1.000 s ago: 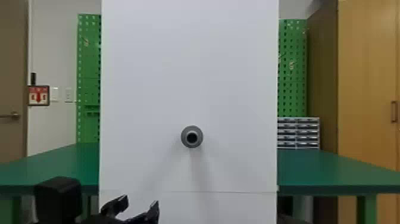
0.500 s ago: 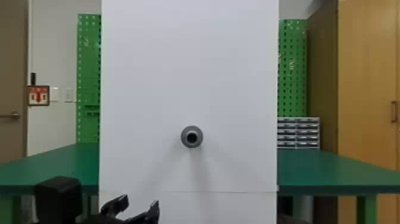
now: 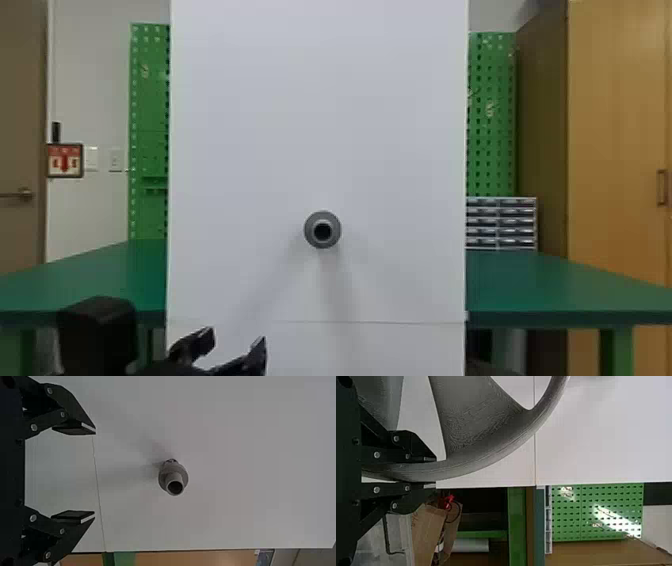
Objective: Hold the wheel and insert it
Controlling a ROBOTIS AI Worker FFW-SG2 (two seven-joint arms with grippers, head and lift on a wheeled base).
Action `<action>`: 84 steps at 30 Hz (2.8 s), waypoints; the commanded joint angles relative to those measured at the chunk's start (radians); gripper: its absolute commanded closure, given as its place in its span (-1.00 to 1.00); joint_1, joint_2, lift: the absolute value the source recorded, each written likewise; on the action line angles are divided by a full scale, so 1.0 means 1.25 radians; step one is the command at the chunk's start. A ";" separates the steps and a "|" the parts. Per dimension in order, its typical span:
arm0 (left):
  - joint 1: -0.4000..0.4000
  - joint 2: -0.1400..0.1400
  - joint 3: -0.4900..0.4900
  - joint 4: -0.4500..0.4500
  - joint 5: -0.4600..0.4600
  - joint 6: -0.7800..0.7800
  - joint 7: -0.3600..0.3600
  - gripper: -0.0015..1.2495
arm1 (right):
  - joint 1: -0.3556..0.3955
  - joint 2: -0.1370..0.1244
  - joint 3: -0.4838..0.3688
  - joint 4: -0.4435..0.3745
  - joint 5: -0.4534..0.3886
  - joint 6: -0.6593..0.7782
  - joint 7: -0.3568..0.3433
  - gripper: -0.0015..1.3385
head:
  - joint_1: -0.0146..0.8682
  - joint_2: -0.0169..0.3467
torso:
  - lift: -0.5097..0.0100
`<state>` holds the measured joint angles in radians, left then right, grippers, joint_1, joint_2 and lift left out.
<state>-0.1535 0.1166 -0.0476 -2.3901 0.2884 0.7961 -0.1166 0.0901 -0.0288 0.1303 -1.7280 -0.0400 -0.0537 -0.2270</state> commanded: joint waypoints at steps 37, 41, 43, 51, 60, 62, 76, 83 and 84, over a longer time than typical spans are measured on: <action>-0.002 0.000 -0.006 0.000 -0.009 0.000 0.000 -0.21 | -0.175 -0.026 -0.065 -0.315 -0.067 0.573 0.002 0.70 | -0.97 -0.74 | -0.91; -0.004 0.000 -0.009 0.000 -0.011 0.000 0.000 -0.21 | -0.200 -0.029 -0.074 -0.329 -0.071 0.623 0.002 0.70 | -0.97 -0.74 | -0.91; -0.004 0.000 -0.011 0.000 -0.013 0.000 0.000 -0.21 | -0.214 -0.029 -0.080 -0.338 -0.075 0.658 0.002 0.70 | -0.97 -0.74 | -0.91; -0.007 0.000 -0.017 0.000 -0.021 0.000 0.000 -0.21 | -0.283 -0.031 -0.096 -0.370 -0.087 0.779 0.002 0.70 | -0.97 -0.74 | -0.91; -0.012 0.000 -0.024 0.000 -0.025 0.000 0.000 -0.21 | -0.367 -0.044 -0.128 -0.381 -0.141 0.881 0.004 0.70 | -0.97 -0.74 | -0.91; -0.013 0.000 -0.026 0.000 -0.025 0.000 0.000 -0.21 | -0.385 -0.052 -0.128 -0.381 -0.150 0.898 0.004 0.70 | -0.97 -0.74 | -0.91; -0.016 0.000 -0.033 0.003 -0.029 0.002 0.000 -0.21 | -0.499 -0.054 -0.137 -0.390 -0.150 0.966 0.004 0.70 | -0.97 -0.74 | -0.91; -0.023 0.000 -0.043 0.011 -0.028 0.002 0.000 -0.21 | -0.549 -0.063 -0.141 -0.390 -0.150 0.990 0.004 0.70 | -0.97 -0.74 | -0.91; -0.023 0.000 -0.044 0.011 -0.028 0.002 0.000 -0.21 | -0.556 -0.064 -0.141 -0.390 -0.148 0.990 0.004 0.70 | -0.97 -0.74 | -0.91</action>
<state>-0.1792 0.1166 -0.0967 -2.3803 0.2522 0.7991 -0.1166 -0.5742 -0.1032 -0.0449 -2.2151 -0.2278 1.1739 -0.2223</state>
